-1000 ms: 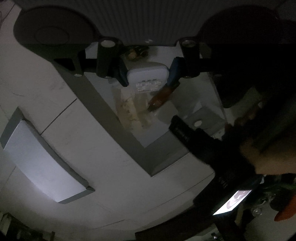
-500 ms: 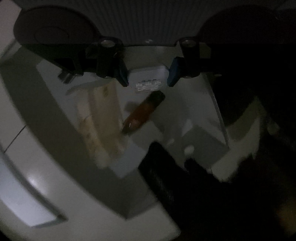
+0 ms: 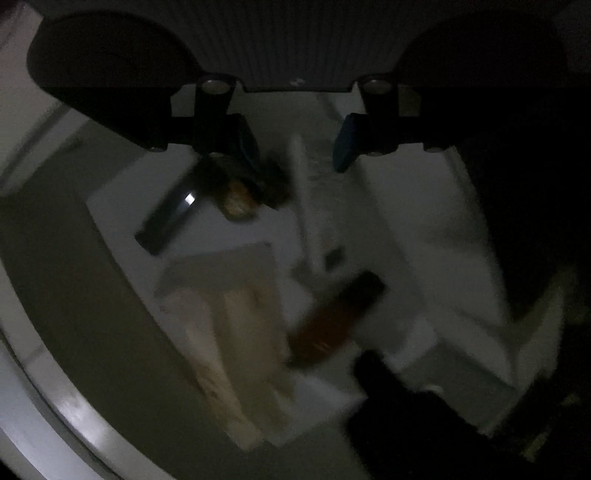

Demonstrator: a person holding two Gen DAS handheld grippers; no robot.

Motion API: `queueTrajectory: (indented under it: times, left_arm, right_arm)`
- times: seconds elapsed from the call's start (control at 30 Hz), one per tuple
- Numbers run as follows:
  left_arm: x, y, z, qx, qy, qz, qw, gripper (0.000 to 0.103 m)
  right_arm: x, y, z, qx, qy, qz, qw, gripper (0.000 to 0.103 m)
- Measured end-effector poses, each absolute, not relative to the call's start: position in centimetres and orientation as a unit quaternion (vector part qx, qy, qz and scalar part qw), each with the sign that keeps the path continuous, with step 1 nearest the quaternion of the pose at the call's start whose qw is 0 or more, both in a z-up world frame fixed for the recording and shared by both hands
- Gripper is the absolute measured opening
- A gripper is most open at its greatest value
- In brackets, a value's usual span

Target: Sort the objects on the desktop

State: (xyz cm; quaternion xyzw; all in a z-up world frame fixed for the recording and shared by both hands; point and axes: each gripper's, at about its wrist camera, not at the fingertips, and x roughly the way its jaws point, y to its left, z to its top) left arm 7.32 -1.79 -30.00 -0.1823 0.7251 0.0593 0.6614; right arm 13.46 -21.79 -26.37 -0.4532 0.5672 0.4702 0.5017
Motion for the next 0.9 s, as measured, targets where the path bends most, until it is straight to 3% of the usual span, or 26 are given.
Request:
queueTrajectory:
  times: [0.43, 0.9]
  left_arm:
    - [7.4, -1.9, -29.5, -0.137, 0.724, 0.034, 0.675, 0.060]
    - [14.7, 3.6, -18.5, -0.164, 0.635, 0.030, 0.754, 0.061]
  right_arm:
    - [13.2, -21.5, -25.6, -0.429, 0.573, 0.463, 0.523, 0.045]
    - [23.3, -19.7, -9.7, -0.286, 0.535, 0.415, 0.678, 0.045]
